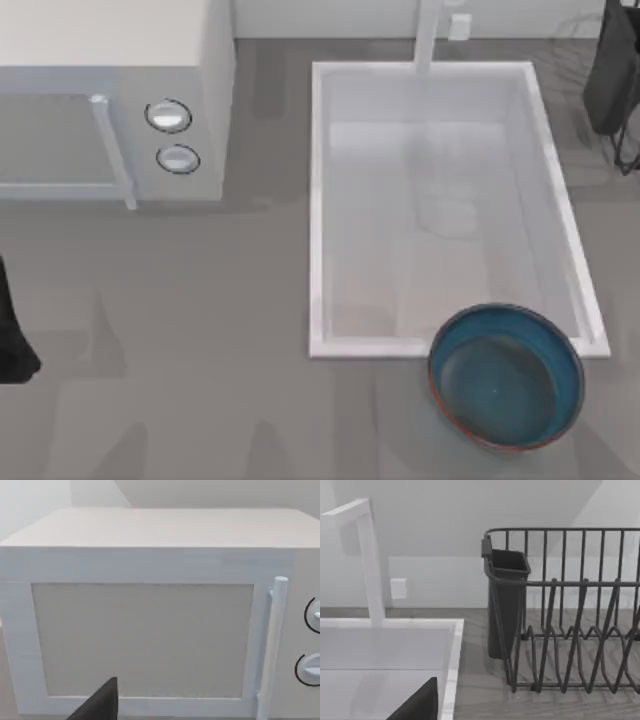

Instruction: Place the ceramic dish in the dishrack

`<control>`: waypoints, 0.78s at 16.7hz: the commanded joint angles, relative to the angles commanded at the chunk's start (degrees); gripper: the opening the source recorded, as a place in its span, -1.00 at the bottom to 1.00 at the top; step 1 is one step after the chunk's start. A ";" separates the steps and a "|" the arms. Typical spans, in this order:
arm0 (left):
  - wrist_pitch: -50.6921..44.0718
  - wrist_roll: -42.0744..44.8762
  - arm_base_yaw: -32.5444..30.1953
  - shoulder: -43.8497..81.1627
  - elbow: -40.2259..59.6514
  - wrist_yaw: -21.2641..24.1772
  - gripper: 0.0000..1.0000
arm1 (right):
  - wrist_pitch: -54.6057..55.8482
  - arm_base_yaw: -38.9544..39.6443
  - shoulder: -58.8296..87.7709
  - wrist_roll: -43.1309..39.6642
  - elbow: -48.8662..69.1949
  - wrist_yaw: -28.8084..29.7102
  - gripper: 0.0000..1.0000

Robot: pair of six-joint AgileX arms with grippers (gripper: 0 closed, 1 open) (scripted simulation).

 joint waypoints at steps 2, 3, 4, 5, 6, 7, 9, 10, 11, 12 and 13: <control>0.00 0.00 0.00 0.00 0.00 0.00 1.00 | -0.05 0.03 0.06 0.02 0.05 0.00 1.00; 0.00 0.00 0.00 0.00 0.00 0.00 1.00 | -0.66 0.31 0.68 0.28 0.67 -0.01 1.00; 0.00 0.00 0.00 0.00 0.00 0.00 1.00 | -1.84 0.84 1.92 0.79 1.87 -0.01 1.00; 0.00 0.00 0.00 0.00 0.00 0.00 1.00 | -3.54 1.57 3.76 1.51 3.63 0.02 1.00; 0.00 0.00 0.00 0.00 0.00 0.00 1.00 | -5.72 2.48 6.20 2.42 5.85 0.07 1.00; 0.00 0.00 0.00 0.00 0.00 0.00 1.00 | -8.31 3.54 9.24 3.50 8.47 0.14 1.00; 0.00 0.00 0.00 0.00 0.00 0.00 1.00 | -14.58 6.01 17.10 6.04 14.57 0.37 1.00; 0.00 0.00 0.00 0.00 0.00 0.00 1.00 | -18.14 7.37 21.90 7.46 17.94 0.50 1.00; 0.00 0.00 0.00 0.00 0.00 0.00 1.00 | -21.90 8.79 27.08 8.94 21.43 0.63 1.00; 0.00 0.00 0.00 0.00 0.00 0.00 1.00 | -25.76 10.26 32.48 10.46 25.00 0.77 1.00; 0.00 0.00 0.00 0.00 0.00 0.00 1.00 | -29.67 11.75 37.94 11.99 28.59 0.90 1.00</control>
